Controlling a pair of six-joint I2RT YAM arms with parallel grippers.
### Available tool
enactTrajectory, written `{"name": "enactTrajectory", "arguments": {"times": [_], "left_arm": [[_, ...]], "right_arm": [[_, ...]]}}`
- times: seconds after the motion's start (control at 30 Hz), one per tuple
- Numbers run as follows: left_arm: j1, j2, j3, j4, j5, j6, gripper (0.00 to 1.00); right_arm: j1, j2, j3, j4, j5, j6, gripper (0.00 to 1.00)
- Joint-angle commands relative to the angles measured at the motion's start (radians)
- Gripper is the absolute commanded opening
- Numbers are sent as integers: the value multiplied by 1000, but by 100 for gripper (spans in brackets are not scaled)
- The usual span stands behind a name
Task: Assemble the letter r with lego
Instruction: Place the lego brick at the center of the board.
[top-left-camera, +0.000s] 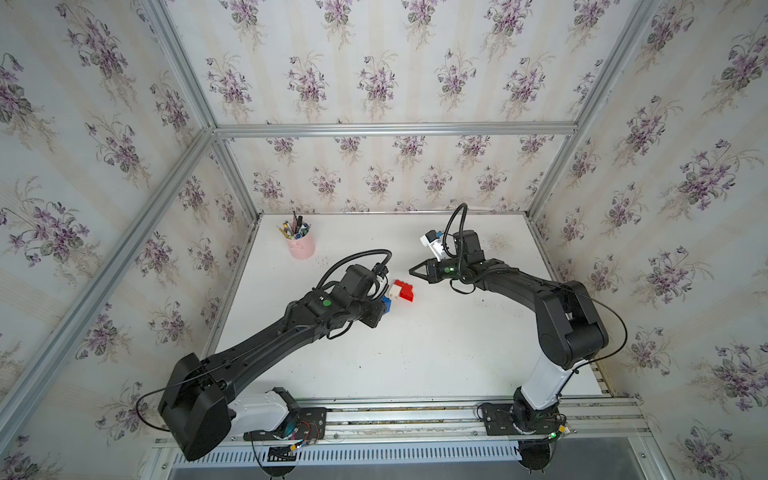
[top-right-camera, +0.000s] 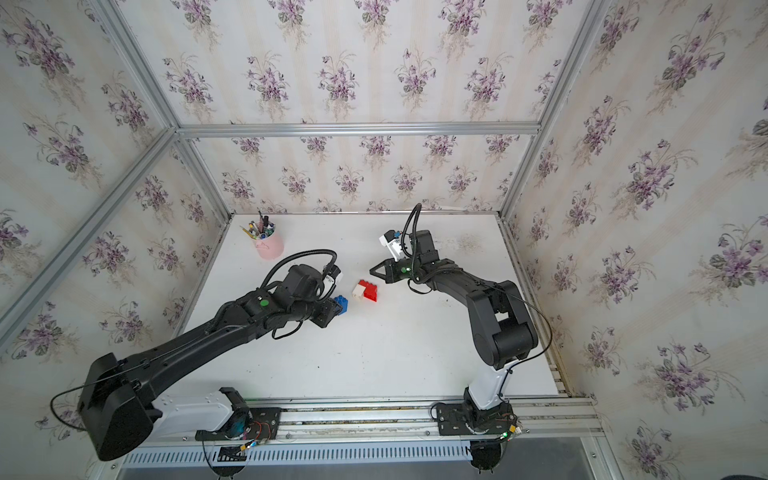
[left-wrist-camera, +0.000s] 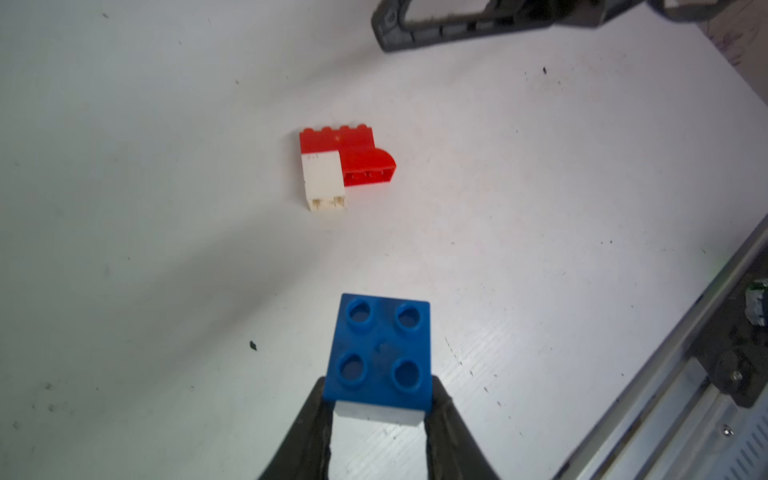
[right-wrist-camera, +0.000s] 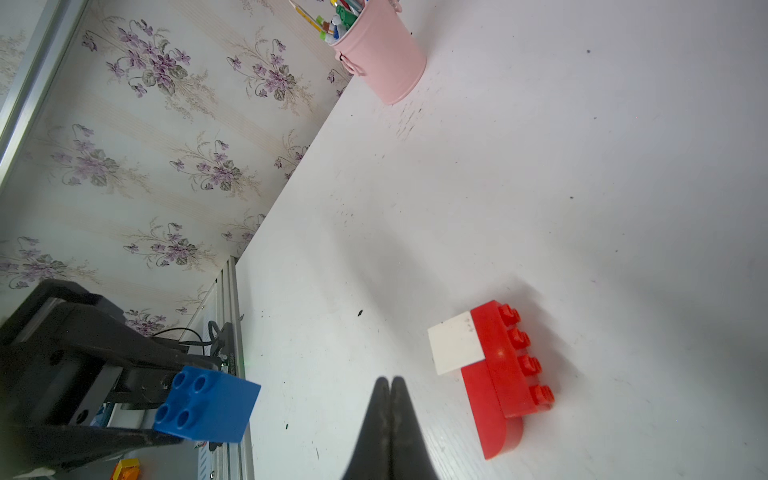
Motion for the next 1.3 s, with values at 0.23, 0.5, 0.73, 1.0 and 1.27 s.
{"name": "enactTrajectory", "arguments": {"times": [0.23,0.5,0.73,1.0,1.27], "left_arm": [[2,456,309,-478,59,20,11],[6,631,455,-502,51,55,21],[32,741,553,-501,3,70,31],[77,656,525,-372,21,65,72],[83,241,206,-14,-89,-12,80]], "right_arm": [[-16,17,-9,12,-33,-22,0],[-22,64,31,-72,19,-82,0],[-29,175,139,-147,61,-122,0],[-35,244,217,-188,63,-153,0],[-40,371,333,-287,37,-254,0]]}}
